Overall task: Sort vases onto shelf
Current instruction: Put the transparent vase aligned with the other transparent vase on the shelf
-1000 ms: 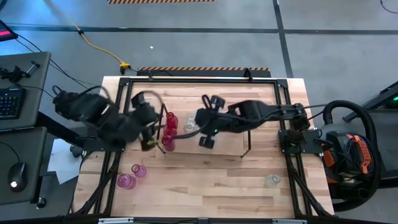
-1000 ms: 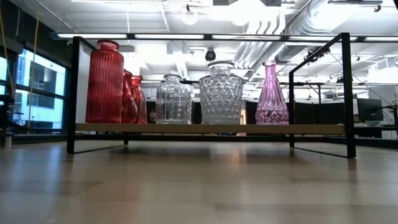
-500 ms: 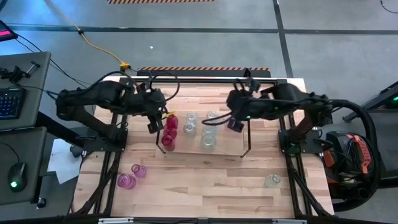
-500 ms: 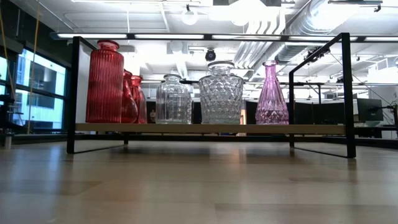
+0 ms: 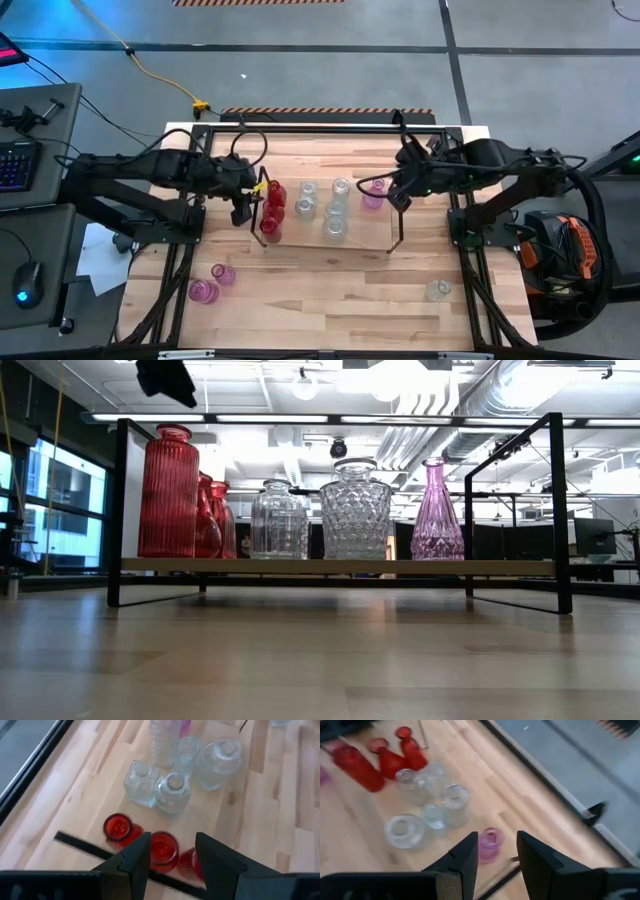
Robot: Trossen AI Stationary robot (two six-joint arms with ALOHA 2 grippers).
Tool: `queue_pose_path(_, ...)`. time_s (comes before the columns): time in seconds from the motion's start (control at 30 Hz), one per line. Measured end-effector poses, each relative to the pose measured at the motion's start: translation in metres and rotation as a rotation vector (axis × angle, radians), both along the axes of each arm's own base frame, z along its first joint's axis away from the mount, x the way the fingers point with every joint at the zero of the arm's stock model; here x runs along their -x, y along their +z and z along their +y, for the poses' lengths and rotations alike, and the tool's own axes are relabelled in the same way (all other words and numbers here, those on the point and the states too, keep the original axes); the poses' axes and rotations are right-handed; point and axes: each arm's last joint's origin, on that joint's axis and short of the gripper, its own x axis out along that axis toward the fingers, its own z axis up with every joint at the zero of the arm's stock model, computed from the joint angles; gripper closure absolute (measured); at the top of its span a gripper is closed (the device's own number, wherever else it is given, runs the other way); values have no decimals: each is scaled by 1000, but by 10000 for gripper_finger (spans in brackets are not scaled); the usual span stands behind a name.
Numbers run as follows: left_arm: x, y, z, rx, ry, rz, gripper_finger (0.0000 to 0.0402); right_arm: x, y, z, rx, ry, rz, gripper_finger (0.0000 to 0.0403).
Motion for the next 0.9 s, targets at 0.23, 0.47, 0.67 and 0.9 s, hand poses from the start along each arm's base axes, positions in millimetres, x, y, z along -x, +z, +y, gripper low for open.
queue_pose_path(0.23,5,2,4,-38,-28,5,254,-11,-9,6,-138,71,-81,286)
queue_pose_path(0.47,6,2,3,-58,-66,7,254,-18,-5,10,-149,71,-174,286)
queue_pose_path(0.67,6,2,1,-16,-127,6,254,-20,-12,14,-280,22,-139,286)
queue_pose_path(0.9,5,3,1,-28,-142,-2,254,-19,-42,42,-352,-83,131,286)
